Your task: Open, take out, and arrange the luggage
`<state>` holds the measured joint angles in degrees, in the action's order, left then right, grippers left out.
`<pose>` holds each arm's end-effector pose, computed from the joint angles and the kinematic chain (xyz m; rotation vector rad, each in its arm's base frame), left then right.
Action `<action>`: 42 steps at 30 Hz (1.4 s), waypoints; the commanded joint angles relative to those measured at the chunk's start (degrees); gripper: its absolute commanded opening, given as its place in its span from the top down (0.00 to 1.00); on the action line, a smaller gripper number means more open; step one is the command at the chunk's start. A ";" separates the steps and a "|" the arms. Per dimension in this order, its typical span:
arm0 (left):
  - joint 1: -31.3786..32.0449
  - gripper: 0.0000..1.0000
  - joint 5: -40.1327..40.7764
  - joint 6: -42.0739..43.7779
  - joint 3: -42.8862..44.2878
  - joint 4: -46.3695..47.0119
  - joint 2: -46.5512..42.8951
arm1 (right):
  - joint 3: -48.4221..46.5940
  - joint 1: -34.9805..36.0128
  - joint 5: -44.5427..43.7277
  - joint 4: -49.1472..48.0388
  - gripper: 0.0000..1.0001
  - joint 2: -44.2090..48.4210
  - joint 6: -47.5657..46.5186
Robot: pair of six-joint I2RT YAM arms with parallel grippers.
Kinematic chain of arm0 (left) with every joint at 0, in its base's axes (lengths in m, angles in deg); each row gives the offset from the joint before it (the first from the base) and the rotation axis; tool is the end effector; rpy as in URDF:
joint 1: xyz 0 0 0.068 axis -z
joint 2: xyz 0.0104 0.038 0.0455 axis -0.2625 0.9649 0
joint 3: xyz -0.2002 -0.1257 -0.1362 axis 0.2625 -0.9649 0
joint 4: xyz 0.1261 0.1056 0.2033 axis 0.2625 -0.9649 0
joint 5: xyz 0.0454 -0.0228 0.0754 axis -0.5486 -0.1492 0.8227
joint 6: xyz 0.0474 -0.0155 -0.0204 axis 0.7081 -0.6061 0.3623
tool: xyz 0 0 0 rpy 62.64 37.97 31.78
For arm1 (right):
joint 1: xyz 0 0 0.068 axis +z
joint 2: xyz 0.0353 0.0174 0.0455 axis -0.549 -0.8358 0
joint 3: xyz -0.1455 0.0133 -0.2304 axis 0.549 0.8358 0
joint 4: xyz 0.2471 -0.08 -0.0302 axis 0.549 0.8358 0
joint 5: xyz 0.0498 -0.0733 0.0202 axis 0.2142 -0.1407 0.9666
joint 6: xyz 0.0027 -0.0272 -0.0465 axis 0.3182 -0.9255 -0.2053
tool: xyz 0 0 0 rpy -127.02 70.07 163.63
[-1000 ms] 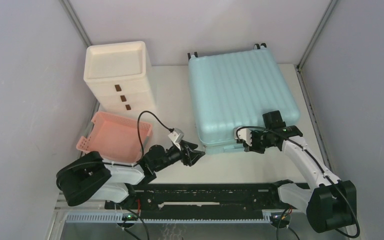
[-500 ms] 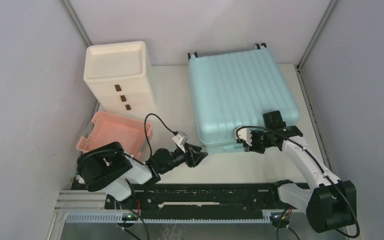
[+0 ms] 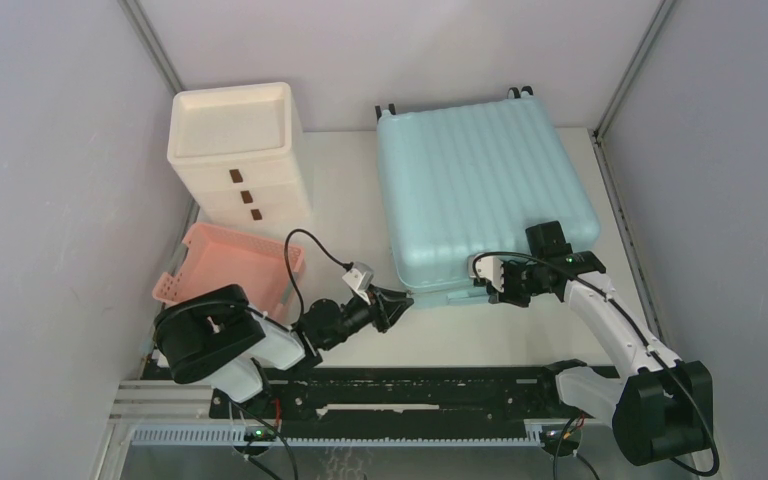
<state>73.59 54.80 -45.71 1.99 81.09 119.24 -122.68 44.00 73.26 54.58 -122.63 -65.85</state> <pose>0.1248 -0.1972 0.1486 0.4272 1.6494 -1.0548 0.1749 0.0547 0.2204 -1.7610 1.7448 0.4650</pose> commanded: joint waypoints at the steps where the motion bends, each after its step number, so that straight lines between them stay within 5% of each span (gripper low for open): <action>1: 0.47 0.70 0.68 -0.27 2.37 3.73 -0.59 | -0.12 -1.99 3.70 4.55 1.00 0.38 7.03; 11: 0.78 0.96 0.48 -1.73 2.17 3.70 -1.74 | -0.12 -2.48 3.70 4.47 1.00 0.00 7.40; 15: 0.87 0.96 0.92 -2.09 1.95 3.70 -2.04 | -0.12 -2.61 3.78 4.55 1.00 -0.01 7.45; 21: 0.96 0.81 2.21 -2.88 2.24 3.52 -1.70 | -0.12 -2.70 3.79 4.64 1.00 -0.34 7.44; 30: 1.46 0.87 2.24 -3.20 3.31 3.69 -1.42 | -0.12 -2.79 3.87 4.81 1.00 -0.62 7.37; 42: 3.63 0.84 4.70 -1.99 4.11 1.78 -2.64 | -0.12 -2.81 3.87 4.86 1.00 -0.89 7.37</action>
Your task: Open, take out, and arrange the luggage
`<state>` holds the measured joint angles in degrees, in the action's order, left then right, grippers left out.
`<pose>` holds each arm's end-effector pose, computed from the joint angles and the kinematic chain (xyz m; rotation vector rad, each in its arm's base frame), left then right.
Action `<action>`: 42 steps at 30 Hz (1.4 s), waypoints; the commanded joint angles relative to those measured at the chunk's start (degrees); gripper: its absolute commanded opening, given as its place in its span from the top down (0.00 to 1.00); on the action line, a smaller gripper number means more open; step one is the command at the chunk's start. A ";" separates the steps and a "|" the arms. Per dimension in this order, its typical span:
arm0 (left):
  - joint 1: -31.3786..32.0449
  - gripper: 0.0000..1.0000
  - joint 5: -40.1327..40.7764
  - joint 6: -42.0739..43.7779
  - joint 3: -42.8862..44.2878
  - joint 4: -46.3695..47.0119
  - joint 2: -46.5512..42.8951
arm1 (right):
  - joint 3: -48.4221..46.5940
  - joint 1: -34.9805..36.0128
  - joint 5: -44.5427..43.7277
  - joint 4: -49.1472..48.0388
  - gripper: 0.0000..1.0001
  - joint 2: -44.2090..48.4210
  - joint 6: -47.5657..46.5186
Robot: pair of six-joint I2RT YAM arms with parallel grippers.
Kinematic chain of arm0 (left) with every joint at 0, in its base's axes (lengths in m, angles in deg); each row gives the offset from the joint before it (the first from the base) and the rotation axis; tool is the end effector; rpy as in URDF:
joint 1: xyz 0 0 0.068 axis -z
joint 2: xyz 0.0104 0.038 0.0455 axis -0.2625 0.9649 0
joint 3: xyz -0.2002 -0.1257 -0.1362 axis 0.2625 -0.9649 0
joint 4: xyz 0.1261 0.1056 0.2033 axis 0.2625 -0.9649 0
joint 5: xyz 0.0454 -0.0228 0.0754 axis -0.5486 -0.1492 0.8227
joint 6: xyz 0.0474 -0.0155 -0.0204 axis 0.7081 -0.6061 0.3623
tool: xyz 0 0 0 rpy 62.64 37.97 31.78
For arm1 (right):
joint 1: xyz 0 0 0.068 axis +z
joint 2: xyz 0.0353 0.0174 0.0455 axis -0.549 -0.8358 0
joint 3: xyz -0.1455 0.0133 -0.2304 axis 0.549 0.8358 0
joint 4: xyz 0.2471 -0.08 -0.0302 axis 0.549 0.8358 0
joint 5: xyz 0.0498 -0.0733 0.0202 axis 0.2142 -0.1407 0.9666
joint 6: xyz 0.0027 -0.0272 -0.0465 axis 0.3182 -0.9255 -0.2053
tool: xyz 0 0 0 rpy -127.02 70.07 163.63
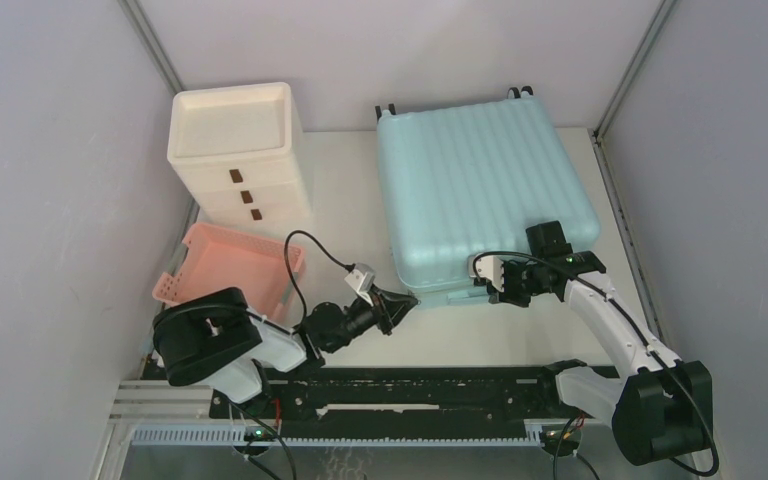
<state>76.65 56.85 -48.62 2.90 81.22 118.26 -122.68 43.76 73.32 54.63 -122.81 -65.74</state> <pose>0.1165 -0.2055 0.1561 0.3917 1.6330 -1.1228 0.1753 0.0540 0.2198 -1.7559 1.7525 0.4683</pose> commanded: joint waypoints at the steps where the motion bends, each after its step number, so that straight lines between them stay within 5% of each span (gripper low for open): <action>1: 0.68 0.84 3.10 0.82 3.51 0.85 -1.77 | -0.12 -2.56 3.81 4.86 1.00 -0.71 7.21; 7: 0.80 0.99 7.09 0.58 3.93 -4.17 -3.32 | -0.12 -2.64 3.90 4.95 1.00 -0.80 7.13; 29: -2.90 1.00 14.62 6.50 4.78 -29.33 -15.71 | -0.12 -2.80 2.85 4.95 1.00 -1.23 7.27; 42: -6.10 1.00 16.23 5.91 4.43 -33.36 -18.11 | -0.12 -3.33 2.77 5.04 1.00 -1.50 7.37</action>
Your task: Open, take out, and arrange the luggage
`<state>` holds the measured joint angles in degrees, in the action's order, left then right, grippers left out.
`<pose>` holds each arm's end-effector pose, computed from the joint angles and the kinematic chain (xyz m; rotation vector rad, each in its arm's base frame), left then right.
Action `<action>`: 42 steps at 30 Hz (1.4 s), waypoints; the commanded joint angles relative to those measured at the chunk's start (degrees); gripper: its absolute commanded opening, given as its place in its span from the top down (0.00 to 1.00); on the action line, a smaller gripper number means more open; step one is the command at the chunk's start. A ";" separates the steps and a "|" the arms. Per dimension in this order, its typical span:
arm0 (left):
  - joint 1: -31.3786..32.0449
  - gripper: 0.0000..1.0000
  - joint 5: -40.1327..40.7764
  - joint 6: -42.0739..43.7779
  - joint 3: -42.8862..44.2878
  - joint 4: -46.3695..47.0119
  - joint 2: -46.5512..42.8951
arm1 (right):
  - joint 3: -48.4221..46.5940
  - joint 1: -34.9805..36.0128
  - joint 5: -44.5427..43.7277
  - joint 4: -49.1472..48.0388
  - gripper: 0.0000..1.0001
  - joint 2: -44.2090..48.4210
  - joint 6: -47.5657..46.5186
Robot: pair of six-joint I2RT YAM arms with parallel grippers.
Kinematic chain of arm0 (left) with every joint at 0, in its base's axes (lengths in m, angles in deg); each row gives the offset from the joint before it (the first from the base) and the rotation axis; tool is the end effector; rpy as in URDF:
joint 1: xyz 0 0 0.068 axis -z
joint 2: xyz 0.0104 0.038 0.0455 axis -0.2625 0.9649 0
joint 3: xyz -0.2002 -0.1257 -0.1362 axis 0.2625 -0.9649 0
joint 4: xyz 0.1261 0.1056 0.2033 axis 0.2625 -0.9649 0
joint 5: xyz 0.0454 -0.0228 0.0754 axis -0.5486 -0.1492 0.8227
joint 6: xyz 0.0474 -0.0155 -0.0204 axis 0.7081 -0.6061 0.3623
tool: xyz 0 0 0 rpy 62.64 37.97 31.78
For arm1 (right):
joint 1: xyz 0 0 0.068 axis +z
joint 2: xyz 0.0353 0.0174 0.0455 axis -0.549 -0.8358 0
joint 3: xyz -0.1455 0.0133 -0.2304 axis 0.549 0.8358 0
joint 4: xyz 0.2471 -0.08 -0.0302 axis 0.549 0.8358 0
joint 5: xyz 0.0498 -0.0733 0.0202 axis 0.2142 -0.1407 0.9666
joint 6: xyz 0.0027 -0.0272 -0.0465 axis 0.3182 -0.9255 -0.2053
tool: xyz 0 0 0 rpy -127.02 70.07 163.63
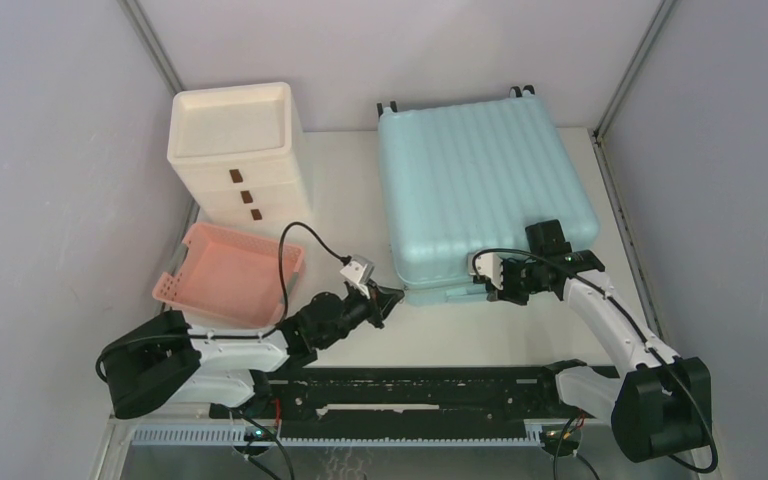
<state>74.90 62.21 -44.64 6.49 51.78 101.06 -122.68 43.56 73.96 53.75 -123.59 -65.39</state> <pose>0.1215 -0.1933 0.1811 0.3957 1.7516 -0.8967 0.1782 0.0542 0.2184 -1.7441 1.7525 0.4797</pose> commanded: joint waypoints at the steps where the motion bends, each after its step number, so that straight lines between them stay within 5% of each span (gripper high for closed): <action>1: -4.53 1.00 10.86 1.60 0.82 -3.88 -0.96 | -0.12 -3.21 2.12 5.91 1.00 -0.67 7.02; 19: -6.21 1.00 17.67 -1.02 2.23 -3.46 2.24 | -0.12 -4.08 2.30 6.35 1.00 -1.03 6.70; 42: -17.25 1.00 5.40 8.93 11.28 -3.57 8.38 | 0.50 -12.74 4.48 11.26 1.00 2.49 -1.75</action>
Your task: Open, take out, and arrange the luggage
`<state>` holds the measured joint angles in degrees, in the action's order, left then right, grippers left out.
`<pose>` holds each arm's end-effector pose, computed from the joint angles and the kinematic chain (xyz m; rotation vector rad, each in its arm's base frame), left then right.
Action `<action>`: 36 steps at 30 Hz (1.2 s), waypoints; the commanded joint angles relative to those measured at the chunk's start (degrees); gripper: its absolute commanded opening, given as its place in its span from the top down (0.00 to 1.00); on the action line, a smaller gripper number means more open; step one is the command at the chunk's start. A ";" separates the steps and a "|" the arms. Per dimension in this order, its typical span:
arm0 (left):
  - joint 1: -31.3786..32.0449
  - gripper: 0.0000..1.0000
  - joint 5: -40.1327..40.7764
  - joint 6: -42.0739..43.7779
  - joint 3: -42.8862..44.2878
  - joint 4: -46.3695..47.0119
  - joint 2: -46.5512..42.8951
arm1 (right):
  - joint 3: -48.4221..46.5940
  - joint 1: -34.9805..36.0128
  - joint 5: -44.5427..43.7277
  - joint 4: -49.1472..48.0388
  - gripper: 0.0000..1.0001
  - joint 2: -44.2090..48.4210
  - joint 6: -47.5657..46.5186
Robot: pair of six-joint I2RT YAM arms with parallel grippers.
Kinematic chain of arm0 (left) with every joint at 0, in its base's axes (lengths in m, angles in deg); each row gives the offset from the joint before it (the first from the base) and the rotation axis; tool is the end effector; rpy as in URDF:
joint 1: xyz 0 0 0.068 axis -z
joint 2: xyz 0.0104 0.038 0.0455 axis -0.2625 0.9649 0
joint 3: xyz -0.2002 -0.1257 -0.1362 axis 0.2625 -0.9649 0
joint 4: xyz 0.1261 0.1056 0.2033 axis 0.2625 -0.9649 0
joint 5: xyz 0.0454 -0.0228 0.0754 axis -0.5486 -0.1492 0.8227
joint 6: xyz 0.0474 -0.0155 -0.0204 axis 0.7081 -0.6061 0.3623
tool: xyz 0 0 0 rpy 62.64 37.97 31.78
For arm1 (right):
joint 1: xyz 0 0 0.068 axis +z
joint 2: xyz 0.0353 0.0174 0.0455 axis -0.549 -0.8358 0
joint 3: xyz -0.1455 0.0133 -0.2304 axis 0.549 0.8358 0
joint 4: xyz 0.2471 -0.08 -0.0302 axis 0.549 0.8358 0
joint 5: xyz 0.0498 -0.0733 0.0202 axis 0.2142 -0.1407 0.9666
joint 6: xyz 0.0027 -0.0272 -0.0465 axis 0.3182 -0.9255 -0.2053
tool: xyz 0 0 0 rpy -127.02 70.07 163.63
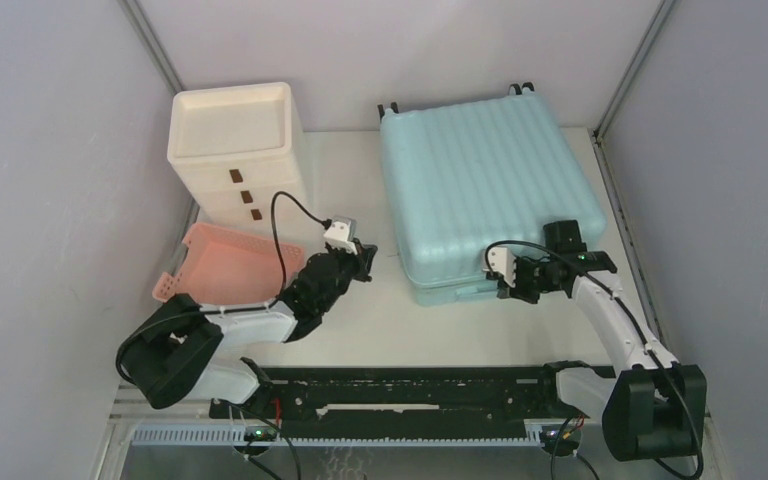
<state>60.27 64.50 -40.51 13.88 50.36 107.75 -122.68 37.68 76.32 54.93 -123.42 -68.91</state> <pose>0.1893 -0.1773 0.1910 0.2012 1.7498 -0.6222 0.1802 0.0366 0.2190 -1.6850 1.7611 0.4643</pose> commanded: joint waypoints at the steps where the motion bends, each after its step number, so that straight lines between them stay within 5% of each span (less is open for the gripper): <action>1: -2.81 1.00 2.69 5.13 4.53 -2.25 2.35 | 0.50 -7.67 2.32 10.67 1.00 3.22 0.75; 7: -3.03 1.00 -0.31 6.02 5.96 -1.27 3.98 | 0.54 -10.10 1.12 13.96 1.00 5.13 -4.67; 12: -3.05 0.99 -11.09 8.43 1.30 6.81 2.67 | 0.51 -14.10 -0.22 15.63 1.00 3.92 -9.29; 20: -1.42 0.58 -27.79 10.65 -7.49 17.22 0.49 | 0.50 -22.44 -3.73 17.36 1.00 1.49 -19.48; 25: 5.96 0.41 -24.83 20.56 -10.48 25.59 4.54 | 0.50 -23.89 -3.14 18.21 1.00 0.47 -22.23; 36: 8.13 0.39 -17.53 24.64 -5.67 35.93 16.53 | 0.50 -24.07 -1.49 18.78 1.00 0.54 -22.41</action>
<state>68.45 44.85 -19.51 4.85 79.04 123.31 -121.59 16.87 81.17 69.36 -122.26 -98.57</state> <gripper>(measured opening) 0.609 0.037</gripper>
